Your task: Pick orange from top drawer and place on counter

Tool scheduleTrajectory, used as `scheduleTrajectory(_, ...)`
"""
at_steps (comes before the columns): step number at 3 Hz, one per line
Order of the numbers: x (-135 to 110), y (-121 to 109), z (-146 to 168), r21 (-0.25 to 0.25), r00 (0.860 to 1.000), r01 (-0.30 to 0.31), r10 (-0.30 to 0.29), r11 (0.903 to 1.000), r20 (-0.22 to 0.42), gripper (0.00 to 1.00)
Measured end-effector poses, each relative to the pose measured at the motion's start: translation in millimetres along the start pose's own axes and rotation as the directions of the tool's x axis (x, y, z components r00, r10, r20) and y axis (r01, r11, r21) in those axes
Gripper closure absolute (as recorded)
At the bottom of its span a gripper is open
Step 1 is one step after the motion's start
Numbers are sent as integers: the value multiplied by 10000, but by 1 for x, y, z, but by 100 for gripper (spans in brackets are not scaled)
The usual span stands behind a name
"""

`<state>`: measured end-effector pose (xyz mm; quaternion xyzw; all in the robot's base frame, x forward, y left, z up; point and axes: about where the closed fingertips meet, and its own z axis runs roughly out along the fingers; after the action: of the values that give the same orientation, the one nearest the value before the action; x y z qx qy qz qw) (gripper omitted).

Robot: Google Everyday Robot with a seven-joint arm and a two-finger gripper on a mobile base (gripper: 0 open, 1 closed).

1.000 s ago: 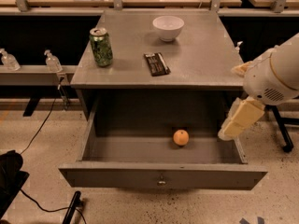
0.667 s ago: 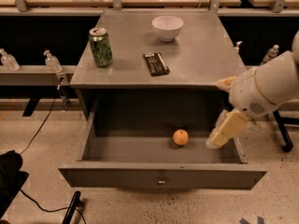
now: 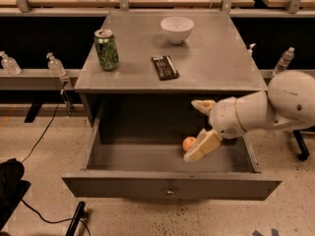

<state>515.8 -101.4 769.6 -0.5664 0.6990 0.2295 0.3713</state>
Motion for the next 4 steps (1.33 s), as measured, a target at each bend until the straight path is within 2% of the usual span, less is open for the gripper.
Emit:
scheduleTrajectory(2, 35, -11, 34, 219, 9962, -639, 625, 9977, 615, 0)
scheduleTrajectory(3, 54, -28, 59, 577, 9887, -1376, 1337, 9888, 672, 0)
scheduleTrajectory(4, 71, -40, 81, 959, 9809, -1925, 1888, 9766, 463, 0)
